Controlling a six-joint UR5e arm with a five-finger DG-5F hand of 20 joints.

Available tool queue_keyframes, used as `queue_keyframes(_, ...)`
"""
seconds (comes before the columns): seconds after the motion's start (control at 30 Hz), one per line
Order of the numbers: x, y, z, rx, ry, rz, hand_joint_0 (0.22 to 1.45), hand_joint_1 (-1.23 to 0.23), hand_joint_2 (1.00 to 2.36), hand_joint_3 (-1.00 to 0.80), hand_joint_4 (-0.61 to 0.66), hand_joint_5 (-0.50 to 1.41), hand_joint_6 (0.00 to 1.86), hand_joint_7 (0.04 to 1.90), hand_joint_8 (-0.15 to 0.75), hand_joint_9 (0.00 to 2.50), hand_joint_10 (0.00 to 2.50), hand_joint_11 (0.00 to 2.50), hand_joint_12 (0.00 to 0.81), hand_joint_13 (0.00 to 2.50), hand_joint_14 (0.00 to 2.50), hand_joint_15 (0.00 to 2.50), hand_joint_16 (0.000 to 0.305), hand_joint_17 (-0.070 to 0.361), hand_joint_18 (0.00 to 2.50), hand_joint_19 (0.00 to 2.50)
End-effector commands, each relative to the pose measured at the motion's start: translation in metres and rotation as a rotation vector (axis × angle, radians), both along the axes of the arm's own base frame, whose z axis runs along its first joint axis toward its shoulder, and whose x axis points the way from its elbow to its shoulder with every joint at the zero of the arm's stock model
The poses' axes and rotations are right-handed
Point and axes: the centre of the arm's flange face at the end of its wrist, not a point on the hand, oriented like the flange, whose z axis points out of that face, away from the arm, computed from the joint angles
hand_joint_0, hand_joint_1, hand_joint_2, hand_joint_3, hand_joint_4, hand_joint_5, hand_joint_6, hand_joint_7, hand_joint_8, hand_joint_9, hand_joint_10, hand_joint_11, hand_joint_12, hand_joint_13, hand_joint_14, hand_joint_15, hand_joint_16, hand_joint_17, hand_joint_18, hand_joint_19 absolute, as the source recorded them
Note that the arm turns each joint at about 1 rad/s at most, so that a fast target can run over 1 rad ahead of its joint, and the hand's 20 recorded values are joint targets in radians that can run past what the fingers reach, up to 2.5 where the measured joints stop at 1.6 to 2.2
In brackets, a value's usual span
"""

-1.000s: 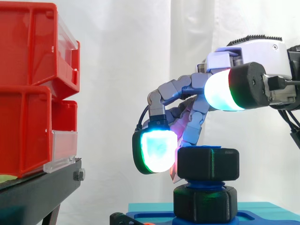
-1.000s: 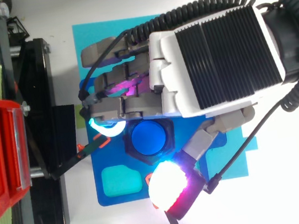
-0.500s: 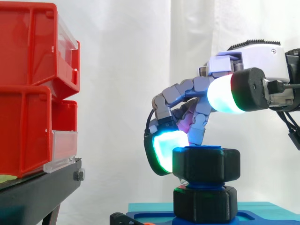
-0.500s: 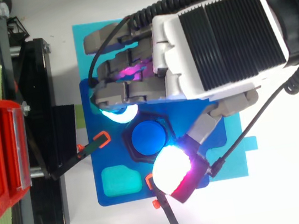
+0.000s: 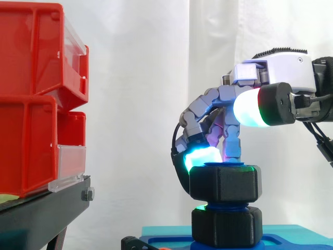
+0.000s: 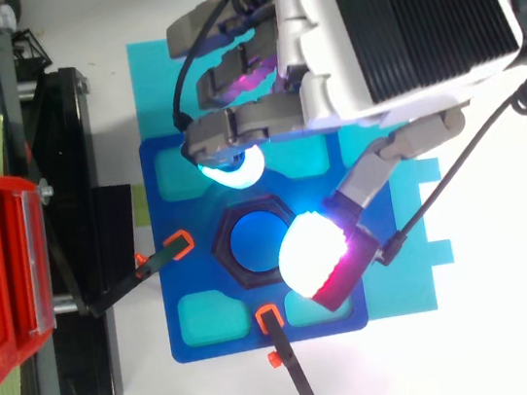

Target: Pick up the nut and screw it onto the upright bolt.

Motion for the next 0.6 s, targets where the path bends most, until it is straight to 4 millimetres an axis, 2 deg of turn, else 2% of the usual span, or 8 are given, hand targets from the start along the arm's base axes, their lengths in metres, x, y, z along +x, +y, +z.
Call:
queue_keyframes(0.0,0.000,-0.009,0.008,-0.016,-0.005,0.002,0.52,-0.17,1.00,-0.50,0.10,0.05,0.69,1.08,0.261,1.52,0.00,0.02,0.187,1.03,0.00,0.02,0.018,0.040,0.73,0.09)
queue_keyframes(0.27,-0.001,-0.016,0.024,-0.038,0.005,-0.001,0.52,-0.12,1.00,-0.50,0.12,0.05,0.66,1.13,0.277,1.49,0.00,0.03,0.191,1.05,0.00,0.03,0.019,0.043,0.75,0.11)
queue_keyframes(0.3,0.000,-0.016,0.025,-0.038,0.002,-0.001,0.51,-0.10,1.00,-0.50,0.13,0.05,0.57,1.29,0.288,1.46,0.00,0.03,0.209,1.01,0.00,0.04,0.022,0.048,0.71,0.10)
queue_keyframes(0.37,0.000,-0.016,0.027,-0.038,-0.001,-0.001,0.51,-0.10,1.00,-0.50,0.12,0.04,0.50,1.44,0.292,1.42,0.00,0.03,0.213,1.00,0.00,0.04,0.023,0.051,0.68,0.11)
queue_keyframes(0.43,0.002,-0.017,0.033,-0.037,-0.011,-0.002,0.51,-0.09,1.00,-0.50,0.17,0.01,0.50,1.29,0.293,1.36,0.00,0.03,0.222,0.97,0.00,0.04,0.024,0.055,0.66,0.11)
queue_keyframes(0.57,0.005,-0.012,0.044,-0.038,-0.021,0.001,0.51,-0.09,1.00,-0.50,0.24,-0.02,0.50,1.13,0.296,1.33,0.00,0.02,0.231,0.94,0.00,0.03,0.026,0.059,0.65,0.12)
